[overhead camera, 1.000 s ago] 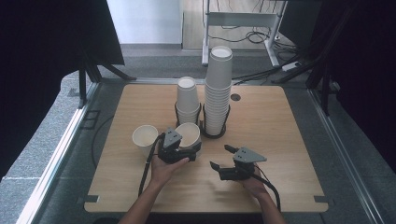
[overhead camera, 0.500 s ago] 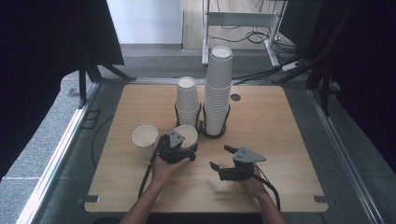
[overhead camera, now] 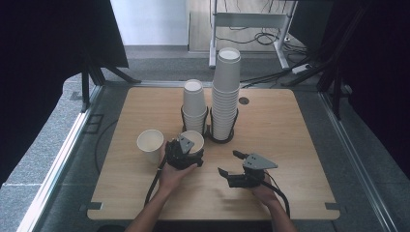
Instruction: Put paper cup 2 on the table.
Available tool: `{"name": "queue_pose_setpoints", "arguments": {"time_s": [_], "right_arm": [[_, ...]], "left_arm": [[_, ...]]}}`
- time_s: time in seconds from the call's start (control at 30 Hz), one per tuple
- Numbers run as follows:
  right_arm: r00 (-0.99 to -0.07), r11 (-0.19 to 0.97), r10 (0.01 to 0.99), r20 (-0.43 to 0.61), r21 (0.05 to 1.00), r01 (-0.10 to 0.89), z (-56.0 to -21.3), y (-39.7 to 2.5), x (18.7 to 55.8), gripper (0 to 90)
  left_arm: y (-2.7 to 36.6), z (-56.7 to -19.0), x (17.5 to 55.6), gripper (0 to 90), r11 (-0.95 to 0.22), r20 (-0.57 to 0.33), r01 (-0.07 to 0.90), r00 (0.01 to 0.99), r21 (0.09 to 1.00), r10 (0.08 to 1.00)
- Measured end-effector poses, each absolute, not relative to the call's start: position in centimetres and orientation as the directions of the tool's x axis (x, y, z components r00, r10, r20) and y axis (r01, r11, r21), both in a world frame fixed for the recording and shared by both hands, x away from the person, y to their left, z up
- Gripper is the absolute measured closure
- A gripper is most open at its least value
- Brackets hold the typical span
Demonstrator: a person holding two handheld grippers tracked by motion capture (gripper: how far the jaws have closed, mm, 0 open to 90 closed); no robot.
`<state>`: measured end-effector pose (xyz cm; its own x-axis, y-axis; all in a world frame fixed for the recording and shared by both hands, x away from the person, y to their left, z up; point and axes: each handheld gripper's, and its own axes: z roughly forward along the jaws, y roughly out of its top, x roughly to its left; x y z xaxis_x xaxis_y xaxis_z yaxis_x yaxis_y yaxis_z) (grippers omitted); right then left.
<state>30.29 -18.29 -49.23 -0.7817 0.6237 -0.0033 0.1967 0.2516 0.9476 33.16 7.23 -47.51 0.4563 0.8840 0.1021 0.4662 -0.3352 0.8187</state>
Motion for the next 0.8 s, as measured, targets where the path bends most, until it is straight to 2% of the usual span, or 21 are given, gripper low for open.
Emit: {"name": "queue_pose_setpoints", "arguments": {"time_s": [0.47,0.63,0.8], "right_arm": [[-0.779,0.255,0.627,-0.007,0.947,0.196,-49.2,-18.4,30.2,13.5],[-0.782,0.253,0.623,-0.005,0.948,0.195,-49.2,-18.3,30.2,13.6],[-0.784,0.258,0.62,-0.008,0.946,0.194,-49.2,-18.3,30.1,13.5]], "left_arm": [[7.4,-48.2,33.4,10.5,-0.33,0.111,0.472,0.434,0.817,0.894],[7.7,-47.5,33.0,1.1,-0.307,0.102,0.454,0.422,0.836,0.901],[8.1,-46.8,32.3,0.2,-0.286,0.087,0.447,0.414,0.848,0.906]]}}
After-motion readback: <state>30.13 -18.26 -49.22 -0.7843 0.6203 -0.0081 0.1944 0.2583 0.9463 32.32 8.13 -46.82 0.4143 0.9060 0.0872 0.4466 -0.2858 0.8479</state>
